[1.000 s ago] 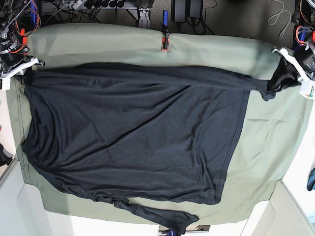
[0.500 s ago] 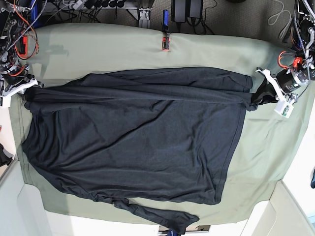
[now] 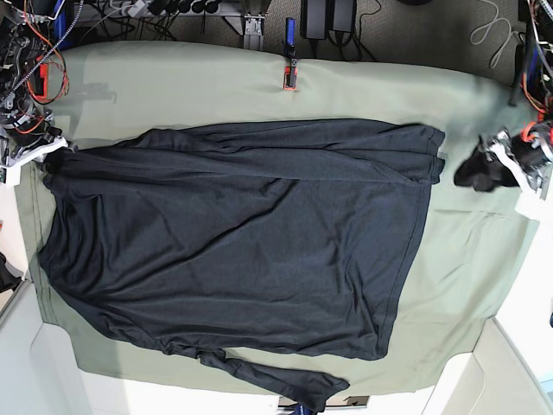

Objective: Fold the T-shirt properly

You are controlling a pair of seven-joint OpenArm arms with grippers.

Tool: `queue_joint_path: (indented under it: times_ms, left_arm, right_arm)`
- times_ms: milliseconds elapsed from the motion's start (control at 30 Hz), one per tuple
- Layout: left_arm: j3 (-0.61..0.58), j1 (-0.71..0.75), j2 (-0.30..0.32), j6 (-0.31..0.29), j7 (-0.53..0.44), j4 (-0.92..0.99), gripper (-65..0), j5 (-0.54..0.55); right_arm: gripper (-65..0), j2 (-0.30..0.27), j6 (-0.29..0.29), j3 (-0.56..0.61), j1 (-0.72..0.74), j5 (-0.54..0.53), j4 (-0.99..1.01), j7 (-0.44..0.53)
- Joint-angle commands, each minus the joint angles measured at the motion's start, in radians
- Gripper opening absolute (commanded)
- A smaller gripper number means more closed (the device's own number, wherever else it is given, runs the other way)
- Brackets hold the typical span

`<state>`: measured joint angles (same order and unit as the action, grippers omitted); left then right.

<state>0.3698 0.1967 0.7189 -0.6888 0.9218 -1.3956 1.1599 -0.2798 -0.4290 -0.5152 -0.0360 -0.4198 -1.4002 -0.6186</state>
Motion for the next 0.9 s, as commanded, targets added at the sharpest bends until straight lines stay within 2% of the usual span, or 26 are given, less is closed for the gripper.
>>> queue_joint_path:
  times_ms: [0,100,200,367,433,500,600,700,767,867]
  left_arm:
    - [0.008,0.01,0.038,-0.009,0.017,-0.031,-23.6,0.041]
    - [0.008,0.093,0.051,-0.009,0.047,-0.105,-23.6,0.066]
    - [0.008,0.19,0.021,-0.009,0.034,-0.2,-23.6,0.056]
    - [0.008,0.258,-0.047,-0.009,-0.087,-0.274,-23.6,-0.166]
    - [0.008,0.258,-0.061,-0.009,-0.161,-0.274,-23.6,-0.274]
    - [-0.006,0.257,-0.062,-0.009,-0.206,-0.274,-23.6,-0.331]
    - [-0.087,0.256,-0.054,-0.009,-0.22,-0.274,-23.6,-0.404]
    - [-0.167,0.252,-0.054,-0.009,-0.325,-0.274,-23.6,-0.539]
    - [-0.192,0.252,-0.054,-0.009,-0.391,-0.274,-23.6,-0.583]
    - [-0.2,0.248,-0.055,-0.009,-0.41,-0.274,-23.6,-0.589]
  right_arm:
    - [-65.0,-0.017,0.002,-0.006,0.014,-0.01,-0.014,0.019]
    - [-65.0,-0.017,0.002,-0.006,0.013,-0.007,-0.014,0.019]
    - [-65.0,-0.017,0.002,-0.006,0.011,-0.007,-0.014,0.018]
    - [-65.0,-0.016,0.002,-0.006,0.011,-0.011,-0.014,0.019]
    - [-65.0,-0.016,0.002,-0.006,0.011,-0.011,-0.014,0.019]
    - [-65.0,-0.016,0.002,-0.006,0.011,-0.011,-0.014,0.018]
    - [-65.0,-0.016,0.002,-0.006,0.011,-0.011,-0.014,0.019]
    - [-65.0,-0.016,0.002,-0.006,0.011,-0.011,-0.014,0.019]
    - [-65.0,-0.016,0.002,-0.006,0.011,-0.011,-0.014,0.018]
    - [-65.0,-0.016,0.002,-0.006,0.011,-0.011,-0.014,0.016]
